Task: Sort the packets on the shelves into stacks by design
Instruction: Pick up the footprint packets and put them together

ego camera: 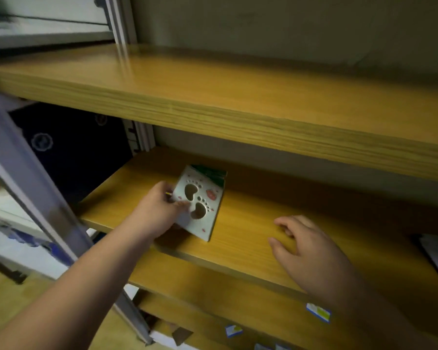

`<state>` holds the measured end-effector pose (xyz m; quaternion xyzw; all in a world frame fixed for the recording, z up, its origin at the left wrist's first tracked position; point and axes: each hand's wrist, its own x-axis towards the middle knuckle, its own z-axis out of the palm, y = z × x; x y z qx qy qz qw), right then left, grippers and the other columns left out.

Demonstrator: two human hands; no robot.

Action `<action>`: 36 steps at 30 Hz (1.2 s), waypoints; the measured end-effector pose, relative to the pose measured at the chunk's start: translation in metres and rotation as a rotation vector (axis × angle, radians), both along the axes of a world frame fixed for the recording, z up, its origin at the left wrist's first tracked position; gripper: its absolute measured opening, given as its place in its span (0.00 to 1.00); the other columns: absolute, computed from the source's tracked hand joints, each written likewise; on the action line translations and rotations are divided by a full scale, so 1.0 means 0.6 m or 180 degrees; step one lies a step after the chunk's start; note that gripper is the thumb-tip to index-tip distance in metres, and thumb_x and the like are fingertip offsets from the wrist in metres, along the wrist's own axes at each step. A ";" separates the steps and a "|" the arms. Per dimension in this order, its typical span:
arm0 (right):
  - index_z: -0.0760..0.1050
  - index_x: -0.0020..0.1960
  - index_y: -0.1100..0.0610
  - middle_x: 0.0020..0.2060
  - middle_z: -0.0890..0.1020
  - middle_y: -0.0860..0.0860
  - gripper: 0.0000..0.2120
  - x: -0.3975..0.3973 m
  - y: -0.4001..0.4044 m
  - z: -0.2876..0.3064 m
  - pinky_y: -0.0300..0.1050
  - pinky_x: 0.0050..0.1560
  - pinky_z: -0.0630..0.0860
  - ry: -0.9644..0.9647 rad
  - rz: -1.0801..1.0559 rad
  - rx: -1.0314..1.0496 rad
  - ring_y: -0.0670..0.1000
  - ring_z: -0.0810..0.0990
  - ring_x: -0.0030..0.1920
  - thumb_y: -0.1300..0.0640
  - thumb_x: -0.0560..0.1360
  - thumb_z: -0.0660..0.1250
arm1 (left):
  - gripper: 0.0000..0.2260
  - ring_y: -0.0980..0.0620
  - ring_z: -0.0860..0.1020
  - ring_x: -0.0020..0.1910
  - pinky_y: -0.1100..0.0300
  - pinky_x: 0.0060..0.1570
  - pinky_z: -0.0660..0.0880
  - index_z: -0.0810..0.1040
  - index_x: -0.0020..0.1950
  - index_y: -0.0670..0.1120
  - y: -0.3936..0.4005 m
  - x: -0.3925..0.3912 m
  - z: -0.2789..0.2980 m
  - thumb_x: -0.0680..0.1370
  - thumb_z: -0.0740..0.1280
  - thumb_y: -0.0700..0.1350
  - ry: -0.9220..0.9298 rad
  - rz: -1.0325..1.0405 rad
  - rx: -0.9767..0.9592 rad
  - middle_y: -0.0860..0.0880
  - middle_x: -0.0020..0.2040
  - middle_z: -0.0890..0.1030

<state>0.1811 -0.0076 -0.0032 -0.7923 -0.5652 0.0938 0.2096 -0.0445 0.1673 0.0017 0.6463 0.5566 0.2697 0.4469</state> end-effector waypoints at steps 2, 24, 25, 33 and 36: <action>0.70 0.70 0.47 0.63 0.74 0.45 0.23 -0.012 0.014 -0.005 0.47 0.60 0.73 -0.0389 -0.0186 -0.0401 0.47 0.72 0.62 0.39 0.79 0.58 | 0.08 0.47 0.85 0.40 0.61 0.29 0.81 0.73 0.54 0.51 -0.016 -0.035 -0.005 0.79 0.70 0.44 -0.0569 0.0010 -0.0262 0.46 0.47 0.84; 0.42 0.80 0.55 0.78 0.53 0.62 0.50 -0.205 0.344 -0.022 0.67 0.70 0.57 -0.0234 -0.1065 -0.1625 0.67 0.54 0.74 0.37 0.71 0.64 | 0.11 0.44 0.87 0.44 0.55 0.33 0.83 0.74 0.61 0.48 -0.051 -0.204 -0.024 0.79 0.68 0.44 -0.2218 0.0344 -0.0961 0.44 0.48 0.88; 0.42 0.80 0.54 0.78 0.53 0.62 0.51 -0.193 0.334 -0.019 0.66 0.71 0.57 -0.0238 -0.0995 -0.1711 0.68 0.54 0.75 0.32 0.70 0.63 | 0.11 0.45 0.87 0.44 0.54 0.33 0.83 0.75 0.61 0.48 -0.048 -0.205 -0.025 0.79 0.69 0.44 -0.2227 0.0333 -0.0978 0.44 0.48 0.88; 0.54 0.79 0.55 0.74 0.65 0.61 0.61 -0.131 0.250 0.017 0.54 0.60 0.73 -0.0235 -0.0750 -0.1720 0.63 0.68 0.70 0.30 0.57 0.77 | 0.13 0.42 0.87 0.46 0.47 0.41 0.84 0.75 0.61 0.50 -0.025 -0.182 -0.024 0.78 0.70 0.45 -0.2309 0.0120 -0.1143 0.44 0.49 0.88; 0.49 0.79 0.51 0.76 0.58 0.65 0.69 -0.117 0.218 0.013 0.56 0.66 0.70 -0.0152 -0.1122 -0.1430 0.66 0.64 0.73 0.29 0.50 0.79 | 0.14 0.41 0.87 0.48 0.40 0.52 0.81 0.75 0.62 0.49 -0.024 -0.162 -0.020 0.78 0.70 0.44 -0.2324 -0.0034 -0.1182 0.43 0.51 0.88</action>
